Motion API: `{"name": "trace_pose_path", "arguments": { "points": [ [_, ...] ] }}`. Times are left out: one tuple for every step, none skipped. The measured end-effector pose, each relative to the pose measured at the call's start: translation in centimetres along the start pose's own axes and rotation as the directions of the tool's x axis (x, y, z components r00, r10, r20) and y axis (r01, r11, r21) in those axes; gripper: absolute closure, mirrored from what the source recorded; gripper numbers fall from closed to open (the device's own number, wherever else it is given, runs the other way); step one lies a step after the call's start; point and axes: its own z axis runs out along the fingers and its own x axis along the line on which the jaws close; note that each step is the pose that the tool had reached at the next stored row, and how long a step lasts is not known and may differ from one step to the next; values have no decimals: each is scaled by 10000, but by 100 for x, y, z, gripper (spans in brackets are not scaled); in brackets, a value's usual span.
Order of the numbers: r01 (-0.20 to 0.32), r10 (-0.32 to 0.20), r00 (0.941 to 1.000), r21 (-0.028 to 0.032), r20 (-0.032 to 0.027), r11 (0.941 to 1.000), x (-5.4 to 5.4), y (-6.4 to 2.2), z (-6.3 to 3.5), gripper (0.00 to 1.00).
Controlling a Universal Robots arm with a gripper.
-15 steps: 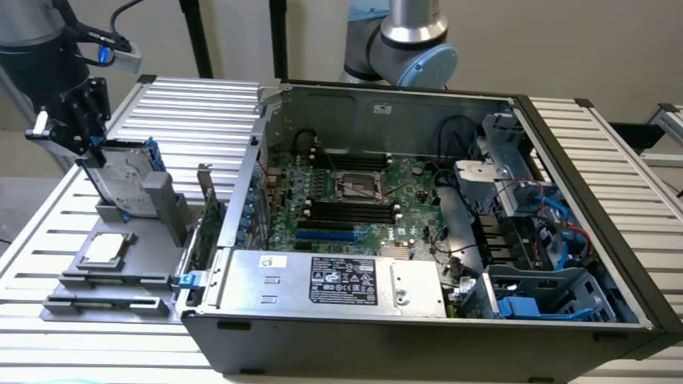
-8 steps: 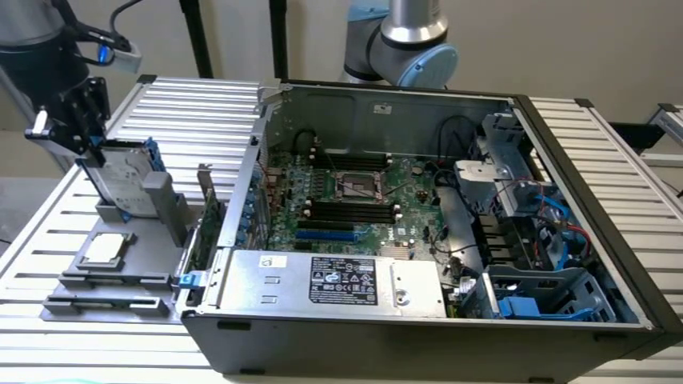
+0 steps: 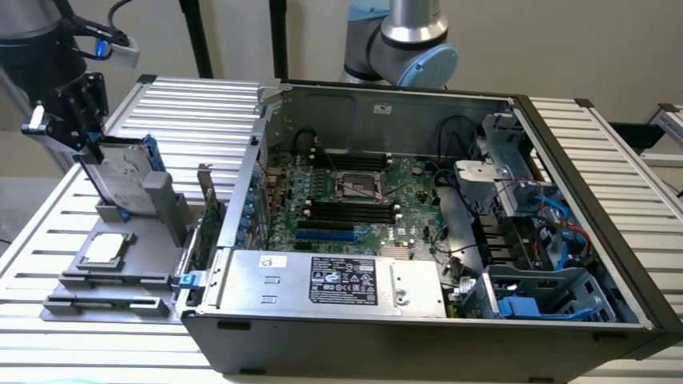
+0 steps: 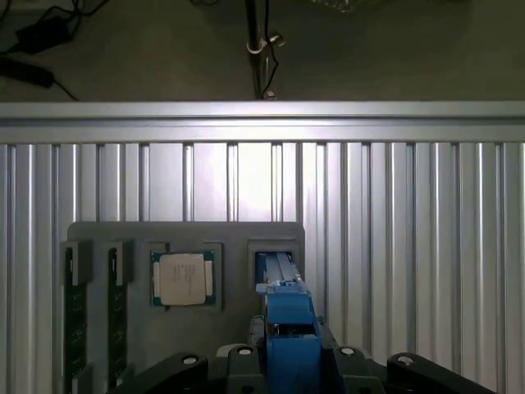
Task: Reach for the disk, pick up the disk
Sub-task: 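Pick up the disk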
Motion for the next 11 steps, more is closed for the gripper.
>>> {"name": "trace_pose_path", "arguments": {
  "points": [
    [0,0,10000,-1,0,10000,0,0,-16,67],
    [0,0,10000,0,0,10000,0,-1,-33,67],
    [0,0,10000,0,0,10000,0,-1,-53,67],
    [0,0,10000,1,0,10000,0,-2,-74,67],
    [0,0,10000,0,0,10000,0,-3,-96,67],
    [0,0,10000,0,0,10000,0,-4,-120,67],
    [0,0,10000,0,-1,10000,0,-5,-148,67],
    [1,-1,10000,1,0,10000,0,-7,-175,67],
    [1,-1,10000,1,0,10000,0,-10,-207,67],
    [1,-1,10000,1,0,10000,0,-13,-243,67],
    [1,-1,10000,0,0,10000,0,-19,-285,67]
  ]
}}
